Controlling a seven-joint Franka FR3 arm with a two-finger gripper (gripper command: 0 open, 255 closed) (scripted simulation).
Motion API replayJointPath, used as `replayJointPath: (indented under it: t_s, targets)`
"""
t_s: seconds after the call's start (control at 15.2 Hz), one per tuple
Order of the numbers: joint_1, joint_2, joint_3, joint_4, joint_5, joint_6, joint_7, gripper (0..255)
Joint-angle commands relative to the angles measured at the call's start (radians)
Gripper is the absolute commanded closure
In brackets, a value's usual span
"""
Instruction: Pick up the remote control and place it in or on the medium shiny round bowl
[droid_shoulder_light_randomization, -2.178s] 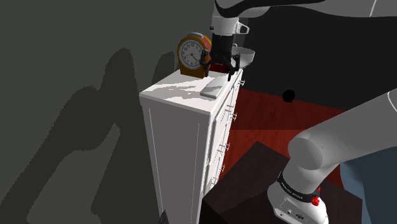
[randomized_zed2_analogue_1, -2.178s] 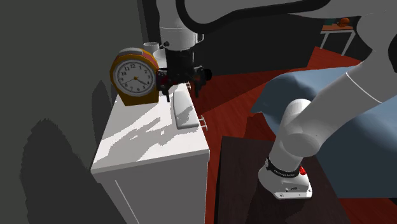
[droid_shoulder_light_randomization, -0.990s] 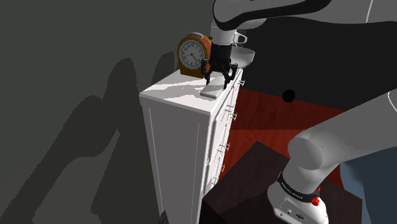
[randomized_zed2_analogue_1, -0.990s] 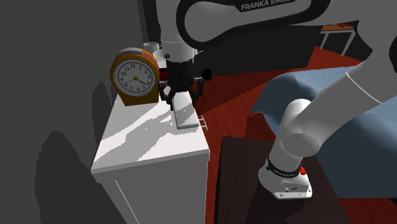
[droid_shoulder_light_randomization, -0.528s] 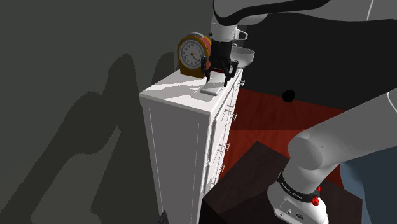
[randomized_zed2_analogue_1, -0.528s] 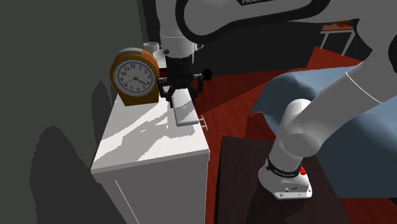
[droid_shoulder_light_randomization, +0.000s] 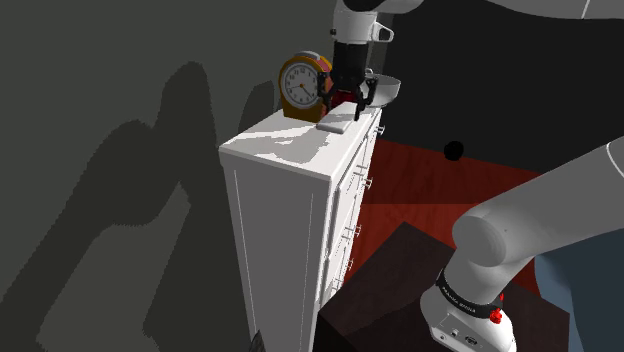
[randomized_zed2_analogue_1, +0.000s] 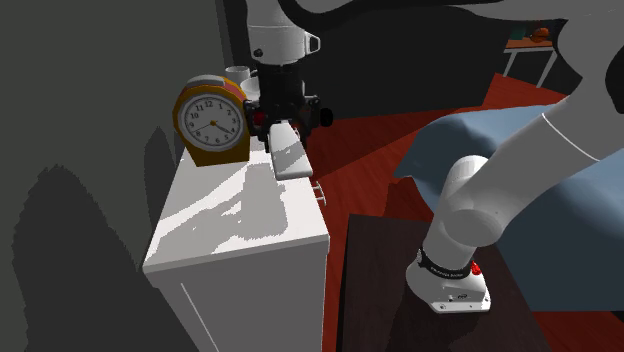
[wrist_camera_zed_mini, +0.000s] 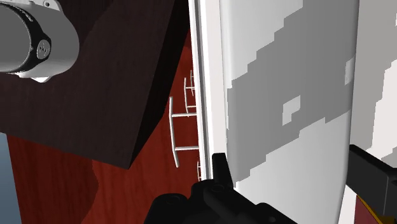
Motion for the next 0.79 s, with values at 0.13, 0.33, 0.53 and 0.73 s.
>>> replayJointPath:
  t_s: [0.13, 0.33, 0.53, 0.73]
  targets:
    - [-0.003, 0.01, -0.004, 0.062, -0.005, -0.053, 0.002, 255]
    - [-0.005, 0.021, -0.006, 0.112, -0.009, -0.092, 0.005, 255]
    - [-0.008, 0.035, -0.008, 0.165, -0.012, -0.131, 0.009, 255]
    - [-0.01, 0.05, -0.008, 0.219, -0.016, -0.171, 0.012, 255]
